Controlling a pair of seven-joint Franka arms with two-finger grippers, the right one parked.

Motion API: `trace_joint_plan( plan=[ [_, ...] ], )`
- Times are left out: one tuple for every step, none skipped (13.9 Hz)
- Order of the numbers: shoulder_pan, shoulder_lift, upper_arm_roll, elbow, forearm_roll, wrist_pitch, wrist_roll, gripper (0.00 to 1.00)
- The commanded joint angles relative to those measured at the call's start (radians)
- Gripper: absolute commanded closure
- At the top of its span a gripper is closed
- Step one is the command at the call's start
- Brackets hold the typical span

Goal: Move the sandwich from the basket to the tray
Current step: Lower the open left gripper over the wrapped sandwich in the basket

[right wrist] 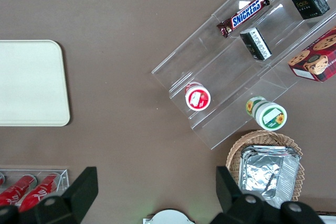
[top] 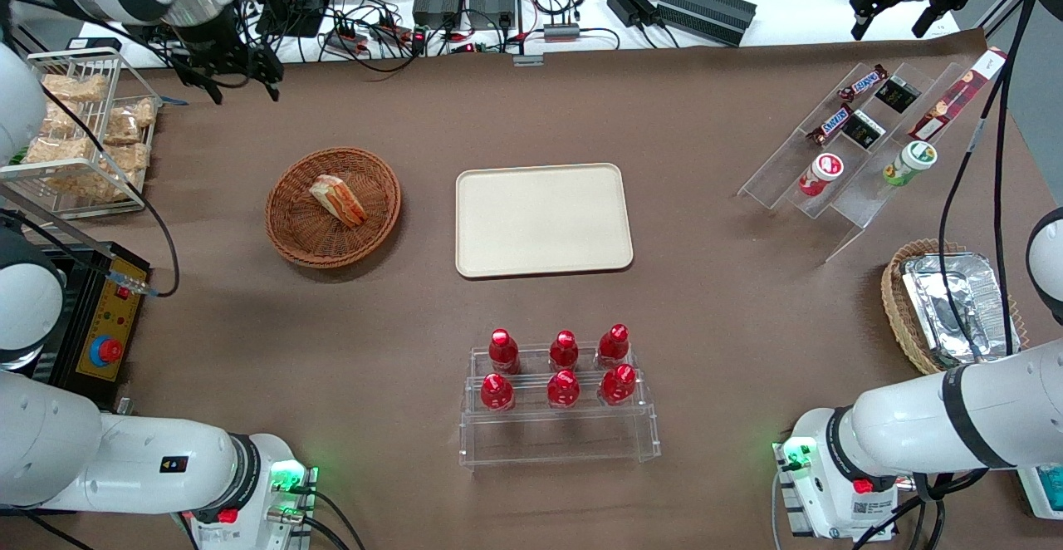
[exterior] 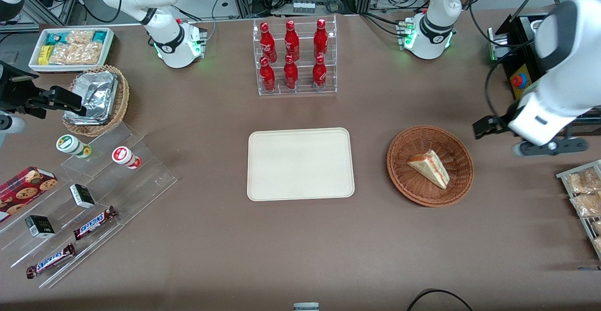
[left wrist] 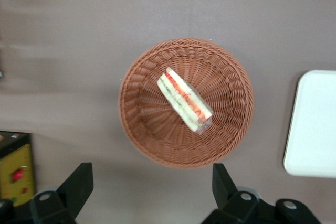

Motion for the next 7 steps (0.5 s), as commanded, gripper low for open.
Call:
trace_joint_plan(
  plan=[
    [-0.028,-0.048,0.0,-0.169,0.0,0.162,-0.129,0.0],
    [-0.033,-0.061,-0.002,-0.23,0.0,0.238,-0.226,0.0],
    [-0.034,-0.07,-0.003,-0.286,0.0,0.307,-0.316,0.0],
    [-0.036,-0.078,-0.003,-0.341,0.0,0.372,-0.381,0.0],
    [-0.043,-0.082,-0.003,-0.402,-0.003,0.457,-0.438,0.0],
    [-0.049,-0.072,-0.003,-0.426,-0.003,0.505,-0.511,0.0],
    [-0.059,-0.046,-0.005,-0.429,-0.003,0.523,-0.568,0.0]
  ],
)
